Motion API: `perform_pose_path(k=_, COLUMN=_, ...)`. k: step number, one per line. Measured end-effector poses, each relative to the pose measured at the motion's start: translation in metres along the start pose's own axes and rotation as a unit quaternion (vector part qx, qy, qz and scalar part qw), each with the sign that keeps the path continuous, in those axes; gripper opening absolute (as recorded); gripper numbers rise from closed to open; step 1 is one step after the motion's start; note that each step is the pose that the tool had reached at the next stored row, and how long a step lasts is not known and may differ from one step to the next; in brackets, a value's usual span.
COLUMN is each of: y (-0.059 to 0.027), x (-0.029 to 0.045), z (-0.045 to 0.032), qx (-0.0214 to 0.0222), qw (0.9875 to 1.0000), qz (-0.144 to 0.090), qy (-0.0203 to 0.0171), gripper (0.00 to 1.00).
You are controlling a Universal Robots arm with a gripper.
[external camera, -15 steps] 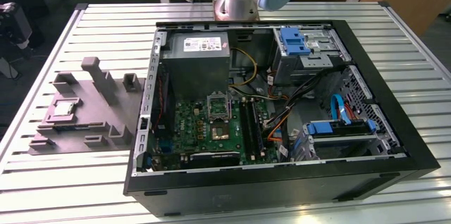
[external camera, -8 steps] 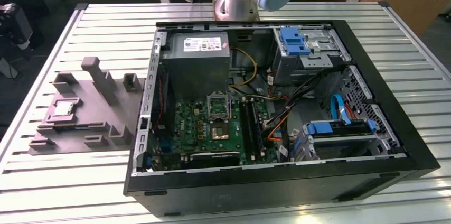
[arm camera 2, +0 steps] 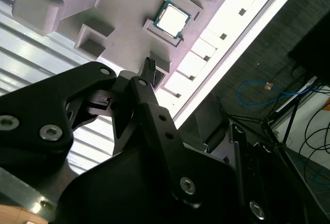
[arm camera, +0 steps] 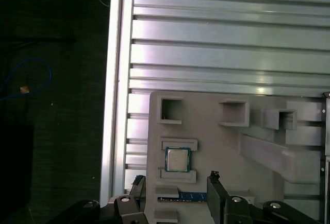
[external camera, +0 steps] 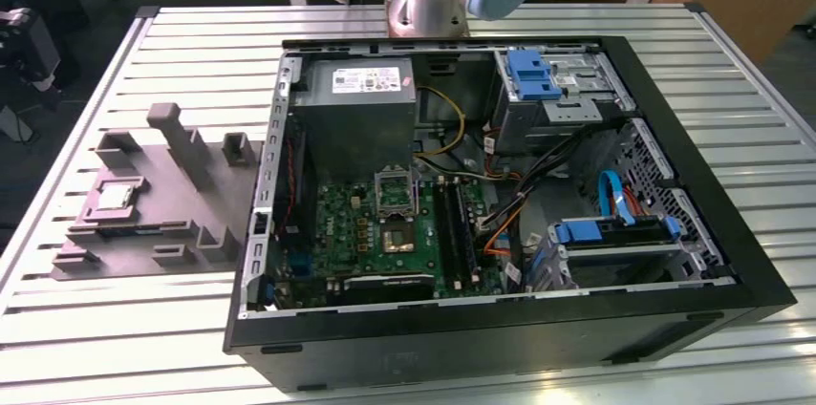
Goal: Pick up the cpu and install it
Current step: 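Pick up the cpu and move it towards the insertion slot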
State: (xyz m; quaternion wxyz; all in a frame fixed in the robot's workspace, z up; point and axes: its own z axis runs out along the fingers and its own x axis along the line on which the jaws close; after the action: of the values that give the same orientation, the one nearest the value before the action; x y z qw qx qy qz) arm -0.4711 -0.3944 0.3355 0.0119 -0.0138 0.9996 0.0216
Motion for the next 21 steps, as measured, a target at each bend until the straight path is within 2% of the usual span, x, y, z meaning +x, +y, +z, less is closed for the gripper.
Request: perform_pose_path(k=21, y=-0.0002, x=0.0001, z=0.005, qx=0.0, qw=1.0, qz=0.0, qy=0.0, gripper=0.59)
